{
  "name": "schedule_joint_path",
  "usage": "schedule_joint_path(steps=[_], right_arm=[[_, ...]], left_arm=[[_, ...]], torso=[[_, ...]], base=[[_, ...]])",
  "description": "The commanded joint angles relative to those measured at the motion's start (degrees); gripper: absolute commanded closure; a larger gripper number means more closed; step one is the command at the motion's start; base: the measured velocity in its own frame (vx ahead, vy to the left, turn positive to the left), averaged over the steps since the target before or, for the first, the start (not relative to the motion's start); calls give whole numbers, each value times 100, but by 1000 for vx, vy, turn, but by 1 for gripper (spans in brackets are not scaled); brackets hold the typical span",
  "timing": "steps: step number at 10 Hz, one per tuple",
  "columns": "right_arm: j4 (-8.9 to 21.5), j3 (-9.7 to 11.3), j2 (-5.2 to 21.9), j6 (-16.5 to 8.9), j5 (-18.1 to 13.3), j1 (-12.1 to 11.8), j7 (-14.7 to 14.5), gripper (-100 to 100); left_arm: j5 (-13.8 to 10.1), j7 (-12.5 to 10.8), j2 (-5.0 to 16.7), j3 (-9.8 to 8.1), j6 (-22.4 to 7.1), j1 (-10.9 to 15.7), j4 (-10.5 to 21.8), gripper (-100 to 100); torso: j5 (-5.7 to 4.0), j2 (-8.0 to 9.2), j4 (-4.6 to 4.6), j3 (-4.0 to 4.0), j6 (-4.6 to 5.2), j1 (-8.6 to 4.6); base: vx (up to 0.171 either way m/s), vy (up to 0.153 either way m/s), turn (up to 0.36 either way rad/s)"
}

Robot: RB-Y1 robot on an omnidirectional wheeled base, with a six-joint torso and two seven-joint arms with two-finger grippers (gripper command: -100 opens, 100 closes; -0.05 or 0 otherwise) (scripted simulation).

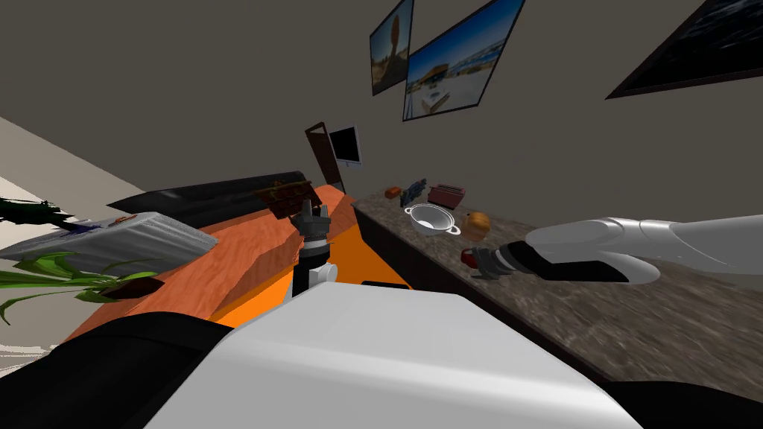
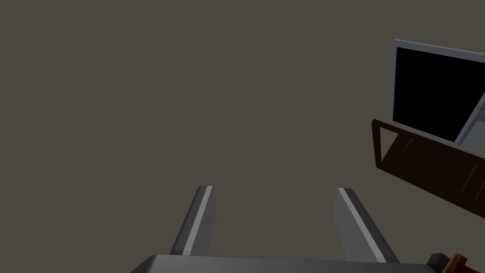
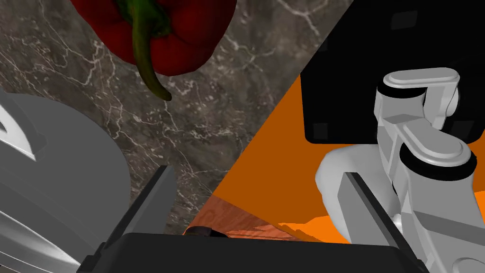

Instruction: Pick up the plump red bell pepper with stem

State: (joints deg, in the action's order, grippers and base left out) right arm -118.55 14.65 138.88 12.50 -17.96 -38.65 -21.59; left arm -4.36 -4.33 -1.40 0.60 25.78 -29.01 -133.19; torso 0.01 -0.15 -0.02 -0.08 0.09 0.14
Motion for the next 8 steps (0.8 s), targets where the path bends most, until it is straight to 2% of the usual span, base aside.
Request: schedule_joint_path(steps=[1, 2, 3, 5, 6, 8], right_arm=[[55, 197, 286, -92, -58, -125, 12, -100], [92, 309, 480, -181, -99, -271, 35, -100], [92, 309, 603, -181, -99, -271, 35, -100], [151, 502, 976, -334, -170, -540, 72, -100], [151, 502, 1060, -334, -170, -540, 72, -100], [185, 647, 1406, -447, -226, -767, 95, -100]], left_arm=[[0, 0, 0, 0, 0, 0, 0, 0], [0, 0, 0, 0, 0, 0, 0, 0], [0, 0, 0, 0, 0, 0, 0, 0], [0, 0, 0, 0, 0, 0, 0, 0], [0, 0, 0, 0, 0, 0, 0, 0], [0, 0, 0, 0, 0, 0, 0, 0]], torso=[[0, 0, 0, 0, 0, 0], [0, -1, -1, -1, -3, 2], [0, -10, -3, -6, -3, 3], [-1, -4, -1, -3, -1, 0], [0, -8, -2, -5, -3, 0], [-2, -3, -1, -2, 0, -8]], base=[[34, 33, 143], [60, 38, 199], [49, 22, 57], [46, 24, 140], [41, 8, 61], [43, 4, 109]])
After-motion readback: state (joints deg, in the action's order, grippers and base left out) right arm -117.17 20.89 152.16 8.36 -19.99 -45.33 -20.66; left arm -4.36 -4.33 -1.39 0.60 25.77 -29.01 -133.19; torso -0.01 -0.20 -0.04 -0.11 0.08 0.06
